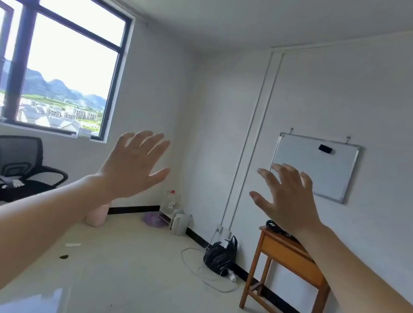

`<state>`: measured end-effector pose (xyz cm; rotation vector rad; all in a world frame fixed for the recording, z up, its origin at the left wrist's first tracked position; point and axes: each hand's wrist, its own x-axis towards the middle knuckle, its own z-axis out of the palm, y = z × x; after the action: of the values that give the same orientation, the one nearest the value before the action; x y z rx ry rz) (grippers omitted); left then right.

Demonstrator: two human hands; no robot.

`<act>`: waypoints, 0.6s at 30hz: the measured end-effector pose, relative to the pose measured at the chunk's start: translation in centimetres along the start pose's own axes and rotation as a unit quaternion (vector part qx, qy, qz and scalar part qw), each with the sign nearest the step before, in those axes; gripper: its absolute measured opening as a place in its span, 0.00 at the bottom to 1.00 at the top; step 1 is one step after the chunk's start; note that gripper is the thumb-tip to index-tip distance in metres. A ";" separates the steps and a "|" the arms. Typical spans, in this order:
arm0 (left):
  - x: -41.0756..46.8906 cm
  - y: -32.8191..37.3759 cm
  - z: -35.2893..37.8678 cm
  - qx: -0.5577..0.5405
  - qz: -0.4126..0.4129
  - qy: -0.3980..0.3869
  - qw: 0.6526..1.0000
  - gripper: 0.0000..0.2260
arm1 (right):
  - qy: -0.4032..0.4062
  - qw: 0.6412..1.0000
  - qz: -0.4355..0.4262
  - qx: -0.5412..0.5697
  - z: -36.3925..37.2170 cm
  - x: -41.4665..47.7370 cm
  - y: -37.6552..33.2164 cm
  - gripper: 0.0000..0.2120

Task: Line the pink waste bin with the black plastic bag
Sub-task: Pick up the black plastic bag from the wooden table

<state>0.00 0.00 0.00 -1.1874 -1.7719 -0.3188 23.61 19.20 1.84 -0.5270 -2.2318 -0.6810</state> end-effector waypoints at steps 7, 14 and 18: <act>-1.2 -0.3 6.5 -0.014 0.027 0.007 1.000 0.25 | -0.053 0.998 0.001 -0.025 6.3 -0.1 -1.5 0.25; -2.0 -6.6 14.0 -0.103 0.001 -0.038 0.994 0.24 | -0.071 0.997 0.004 -0.007 13.5 4.7 -6.4 0.25; -2.1 -9.9 16.7 -0.112 0.007 -0.074 0.991 0.25 | -0.075 0.997 0.033 0.009 16.2 7.0 -8.7 0.26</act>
<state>-17.31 4.69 -7.71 -1.4135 -1.8923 -0.4400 5.75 23.41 -5.24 -0.6601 -2.3452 -0.6042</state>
